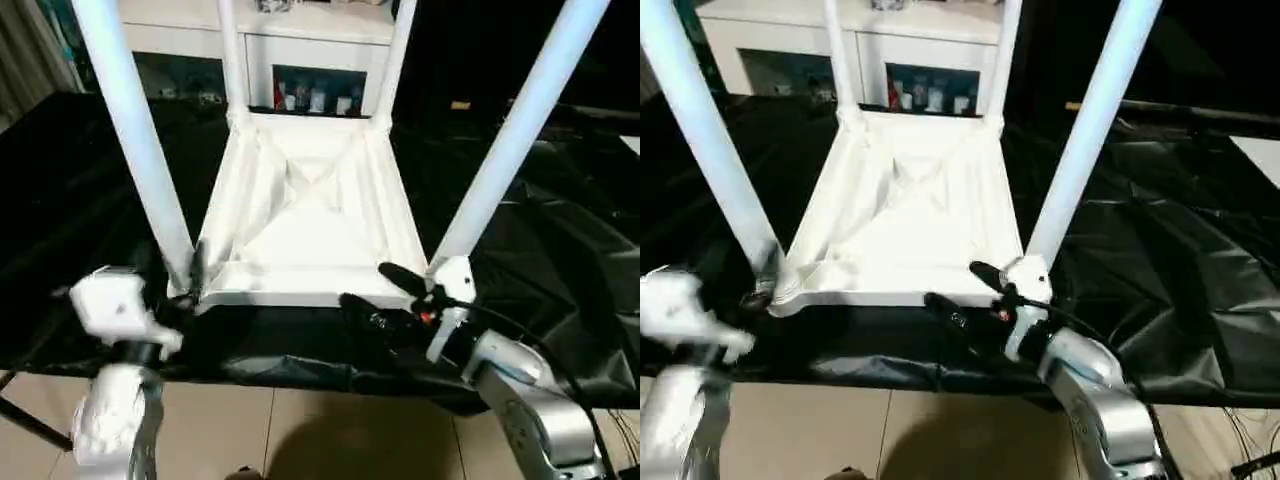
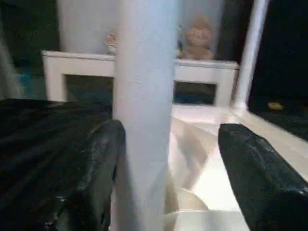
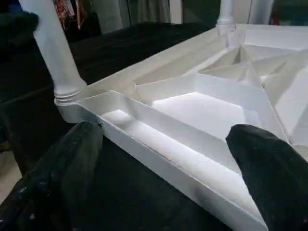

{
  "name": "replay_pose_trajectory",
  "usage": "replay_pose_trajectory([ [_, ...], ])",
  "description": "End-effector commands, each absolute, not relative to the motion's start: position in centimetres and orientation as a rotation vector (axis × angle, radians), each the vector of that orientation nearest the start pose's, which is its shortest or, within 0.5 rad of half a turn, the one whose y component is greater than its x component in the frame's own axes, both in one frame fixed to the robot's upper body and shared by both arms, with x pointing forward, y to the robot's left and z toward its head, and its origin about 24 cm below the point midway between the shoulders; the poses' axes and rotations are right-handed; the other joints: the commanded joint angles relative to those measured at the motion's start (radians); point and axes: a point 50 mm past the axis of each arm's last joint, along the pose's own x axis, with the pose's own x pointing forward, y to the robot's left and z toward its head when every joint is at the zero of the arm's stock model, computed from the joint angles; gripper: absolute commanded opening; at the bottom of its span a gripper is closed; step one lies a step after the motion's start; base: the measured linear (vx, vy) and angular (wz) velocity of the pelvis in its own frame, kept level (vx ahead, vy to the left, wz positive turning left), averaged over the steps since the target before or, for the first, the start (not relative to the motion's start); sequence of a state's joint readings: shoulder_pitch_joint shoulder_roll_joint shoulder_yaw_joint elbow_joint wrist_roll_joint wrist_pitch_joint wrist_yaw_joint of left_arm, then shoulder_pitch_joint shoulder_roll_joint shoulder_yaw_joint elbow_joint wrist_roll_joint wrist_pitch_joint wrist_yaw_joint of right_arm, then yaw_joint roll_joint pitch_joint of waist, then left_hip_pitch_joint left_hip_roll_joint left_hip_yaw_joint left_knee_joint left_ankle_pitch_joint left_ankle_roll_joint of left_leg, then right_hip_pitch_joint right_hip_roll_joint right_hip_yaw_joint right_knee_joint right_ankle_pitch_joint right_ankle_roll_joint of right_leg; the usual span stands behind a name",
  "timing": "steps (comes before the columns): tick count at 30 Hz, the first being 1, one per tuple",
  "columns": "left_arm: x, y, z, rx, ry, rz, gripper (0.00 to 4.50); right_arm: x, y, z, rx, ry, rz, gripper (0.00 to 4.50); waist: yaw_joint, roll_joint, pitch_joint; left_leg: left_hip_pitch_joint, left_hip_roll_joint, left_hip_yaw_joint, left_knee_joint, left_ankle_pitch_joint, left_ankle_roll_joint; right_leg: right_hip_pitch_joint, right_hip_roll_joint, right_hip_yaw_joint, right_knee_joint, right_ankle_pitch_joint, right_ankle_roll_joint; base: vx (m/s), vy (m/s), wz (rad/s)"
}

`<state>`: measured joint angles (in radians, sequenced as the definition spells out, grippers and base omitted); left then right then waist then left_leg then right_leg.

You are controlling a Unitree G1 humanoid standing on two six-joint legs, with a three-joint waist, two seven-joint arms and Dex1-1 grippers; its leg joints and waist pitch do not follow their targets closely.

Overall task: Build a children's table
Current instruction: Flip table

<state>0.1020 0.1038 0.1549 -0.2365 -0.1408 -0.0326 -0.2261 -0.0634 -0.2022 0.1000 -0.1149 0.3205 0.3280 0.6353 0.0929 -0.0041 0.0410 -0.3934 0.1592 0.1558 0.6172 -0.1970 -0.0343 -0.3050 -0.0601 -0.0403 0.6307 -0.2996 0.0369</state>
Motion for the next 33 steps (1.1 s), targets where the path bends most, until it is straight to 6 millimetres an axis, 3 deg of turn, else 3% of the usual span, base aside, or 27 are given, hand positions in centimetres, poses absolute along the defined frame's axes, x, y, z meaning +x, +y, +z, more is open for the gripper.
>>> replay_pose_trajectory([
  [1, 23.5, 19.5, 6.8, 0.024, -0.120, -0.107, 3.88, 25.1, -11.9, 5.7, 0.149, 0.138, 0.802, 4.50, -0.001, 0.009, -0.044, 0.033, 0.075, -0.041, -0.098, -0.174, -0.026, -0.010, -0.087, 0.041, -0.064, 0.234, -0.119, 0.000, 0.000, 0.00],
  [3, 24.0, 19.9, 6.7, 0.049, -0.113, -0.096, 4.07, 25.1, -11.5, 5.7, 0.160, 0.138, 0.801, 4.50, 0.001, 0.009, -0.050, 0.030, 0.080, -0.043, -0.097, -0.153, -0.022, -0.006, -0.090, 0.040, -0.058, 0.268, -0.121, 0.000, 0.000, 0.00],
  [5, 25.0, 20.6, 6.7, 0.071, -0.083, -0.051, 4.26, 25.2, -11.2, 5.6, 0.166, 0.150, 0.796, 4.50, -0.001, 0.019, -0.055, 0.030, 0.080, -0.046, -0.094, -0.116, -0.020, -0.009, -0.083, 0.033, -0.051, 0.323, -0.119, 0.000, 0.000, 0.00],
  [9, 26.3, 21.0, 7.2, 0.047, -0.069, -0.004, 4.47, 25.1, -11.1, 5.5, 0.171, 0.165, 0.793, 4.50, -0.001, 0.011, -0.047, 0.027, 0.080, -0.045, -0.107, -0.218, -0.042, -0.008, -0.092, 0.037, -0.060, 0.220, -0.142, 0.000, 0.000, 0.00],
  [16, 26.2, 20.7, 6.5, 0.008, -0.045, -0.041, 4.47, 25.5, -11.0, 4.8, 0.220, 0.186, 0.735, 4.50, -0.001, 0.006, -0.045, 0.025, 0.081, -0.039, -0.111, -0.241, -0.039, -0.013, -0.097, 0.043, -0.069, 0.112, -0.164, 0.000, 0.000, 0.00],
  [17, 26.1, 20.7, 6.3, -0.005, -0.038, -0.032, 4.18, 25.6, -11.1, 4.8, 0.230, 0.187, 0.728, 4.50, 0.000, 0.007, -0.045, 0.027, 0.082, -0.039, -0.111, -0.235, -0.035, -0.015, -0.095, 0.043, -0.069, 0.116, -0.166, 0.000, 0.000, 0.00],
  [21, 26.2, 20.4, 5.8, -0.051, 0.015, -0.036, 4.05, 25.5, -10.9, 5.0, 0.208, 0.171, 0.769, 4.50, 0.005, 0.007, -0.045, 0.027, 0.082, -0.036, -0.109, -0.210, -0.028, -0.016, -0.094, 0.043, -0.069, 0.136, -0.168, 0.000, 0.000, 0.00],
  [30, 26.5, 19.7, 5.5, -0.078, 0.042, -0.101, 3.24, 24.2, -10.8, 5.9, 0.208, 0.140, 1.009, 4.50, 0.011, 0.002, -0.047, 0.025, 0.084, -0.036, -0.105, -0.186, 0.003, -0.011, -0.093, 0.042, -0.068, 0.188, -0.162, 0.000, 0.000, 0.00],
  [33, 26.5, 19.4, 5.2, -0.088, 0.078, -0.134, 2.90, 23.9, -11.0, 5.9, 0.188, 0.162, 1.065, 4.50, 0.015, 0.001, -0.046, 0.027, 0.085, -0.035, -0.105, -0.190, 0.008, -0.013, -0.094, 0.042, -0.069, 0.163, -0.171, 0.000, 0.000, 0.00],
])
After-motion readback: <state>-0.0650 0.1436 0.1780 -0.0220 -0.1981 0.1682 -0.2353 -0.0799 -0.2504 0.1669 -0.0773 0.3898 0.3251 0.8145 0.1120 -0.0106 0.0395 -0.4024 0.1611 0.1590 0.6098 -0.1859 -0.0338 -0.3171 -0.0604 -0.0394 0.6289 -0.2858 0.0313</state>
